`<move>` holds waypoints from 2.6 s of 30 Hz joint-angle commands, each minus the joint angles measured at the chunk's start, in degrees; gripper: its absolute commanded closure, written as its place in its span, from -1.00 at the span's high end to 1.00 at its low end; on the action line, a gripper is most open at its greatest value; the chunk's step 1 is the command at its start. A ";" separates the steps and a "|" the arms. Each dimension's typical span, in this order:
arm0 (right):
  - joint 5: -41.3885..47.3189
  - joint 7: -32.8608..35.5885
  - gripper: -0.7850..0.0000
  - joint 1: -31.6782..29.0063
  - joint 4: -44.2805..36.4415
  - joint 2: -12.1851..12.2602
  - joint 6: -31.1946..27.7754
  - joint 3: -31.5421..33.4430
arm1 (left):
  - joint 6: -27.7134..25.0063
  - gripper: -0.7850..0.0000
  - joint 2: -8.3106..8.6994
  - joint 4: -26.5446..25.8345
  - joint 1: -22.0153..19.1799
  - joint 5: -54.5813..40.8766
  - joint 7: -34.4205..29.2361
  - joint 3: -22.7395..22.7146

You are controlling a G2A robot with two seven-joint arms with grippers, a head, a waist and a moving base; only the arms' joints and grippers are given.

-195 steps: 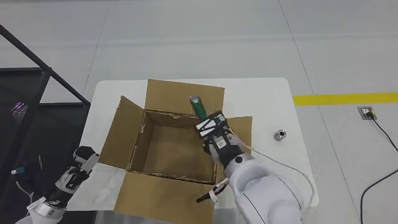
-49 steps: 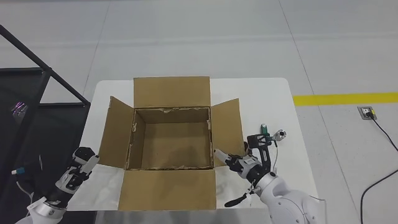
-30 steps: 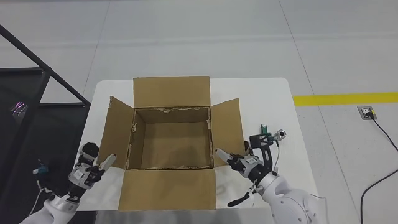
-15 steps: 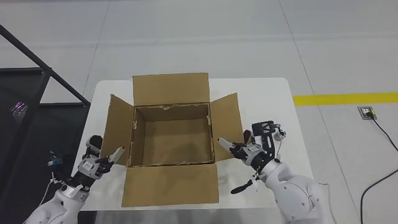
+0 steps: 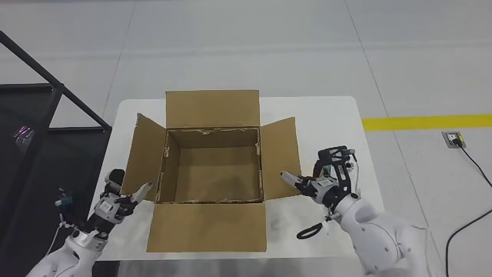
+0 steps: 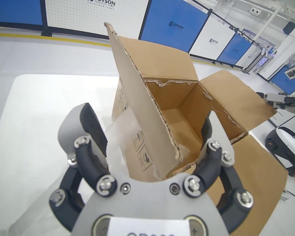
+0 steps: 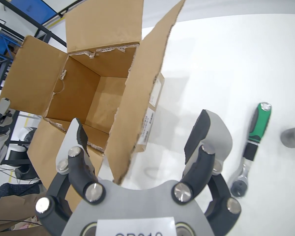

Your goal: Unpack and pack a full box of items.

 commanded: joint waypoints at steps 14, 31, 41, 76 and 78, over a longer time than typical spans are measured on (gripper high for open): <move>-4.72 3.72 1.00 -1.90 -3.52 0.46 5.59 3.09 | -2.86 1.00 0.21 -1.72 3.19 -10.02 -3.24 -2.45; -5.19 27.40 1.00 13.36 18.93 2.19 7.74 6.08 | -2.86 1.00 0.21 -1.72 3.19 -10.02 -3.24 -2.45; -8.45 32.52 -0.01 24.73 35.71 2.11 11.88 0.76 | -2.86 1.00 0.21 -1.72 3.19 -10.02 -3.24 -2.45; -9.68 32.01 -0.44 39.11 60.56 0.57 13.15 -10.41 | -2.86 1.00 0.21 -1.72 3.19 -10.02 -3.24 -2.45; -9.42 31.62 -0.70 39.51 61.39 0.53 13.06 -10.57 | -2.86 1.00 0.21 -1.72 3.19 -10.02 -3.24 -2.45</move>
